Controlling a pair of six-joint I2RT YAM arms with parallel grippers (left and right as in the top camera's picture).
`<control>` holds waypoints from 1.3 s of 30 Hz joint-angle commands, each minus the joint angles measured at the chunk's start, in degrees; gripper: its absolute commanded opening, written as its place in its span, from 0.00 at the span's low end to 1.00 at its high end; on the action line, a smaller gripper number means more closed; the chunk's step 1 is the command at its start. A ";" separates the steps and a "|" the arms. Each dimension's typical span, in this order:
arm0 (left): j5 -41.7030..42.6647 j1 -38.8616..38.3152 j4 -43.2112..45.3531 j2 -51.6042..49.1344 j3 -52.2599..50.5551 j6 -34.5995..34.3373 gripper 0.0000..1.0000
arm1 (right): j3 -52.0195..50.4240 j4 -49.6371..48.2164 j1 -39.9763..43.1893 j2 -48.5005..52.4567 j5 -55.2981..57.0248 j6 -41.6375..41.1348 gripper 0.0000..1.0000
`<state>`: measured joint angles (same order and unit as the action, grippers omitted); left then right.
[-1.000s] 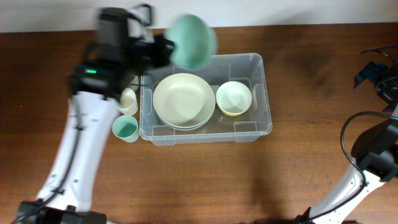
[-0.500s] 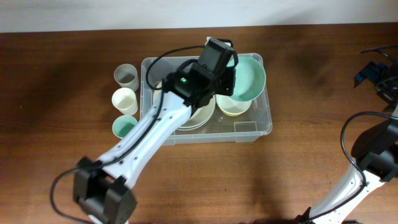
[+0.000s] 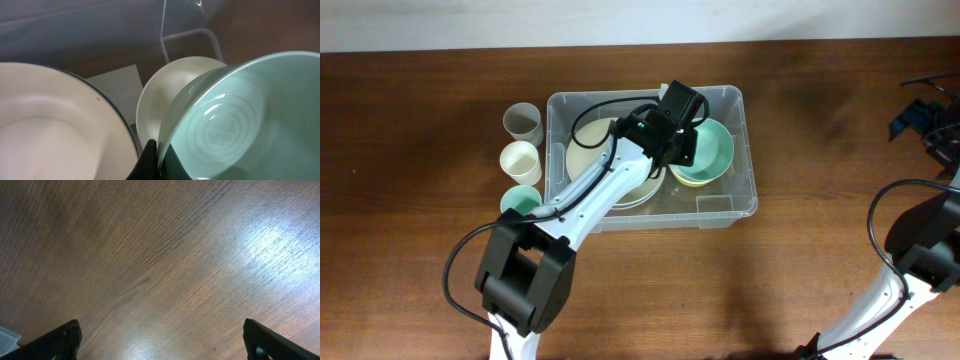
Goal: Pack container
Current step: 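Lower the mint-green bowl onto the white bowl and release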
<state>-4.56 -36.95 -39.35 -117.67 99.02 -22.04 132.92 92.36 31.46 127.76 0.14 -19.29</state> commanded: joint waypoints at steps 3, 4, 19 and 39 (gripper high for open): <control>-0.22 0.09 0.31 -0.94 0.46 0.72 0.01 | -0.24 -0.07 0.07 -1.77 0.09 -0.26 0.99; -0.22 0.09 0.31 -0.94 0.46 0.72 0.01 | -0.24 -0.07 0.07 -1.77 0.09 -0.26 0.99; -0.20 0.09 -0.24 -1.42 0.46 0.72 0.15 | -0.24 -0.07 0.07 -1.77 0.09 -0.26 0.99; -1.09 5.14 -8.68 3.85 13.64 5.14 0.99 | -0.24 -0.07 0.07 -1.77 0.09 -0.26 0.99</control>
<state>-4.56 -34.09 -46.00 -117.58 108.73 -19.18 132.92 92.33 31.46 127.76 0.14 -19.29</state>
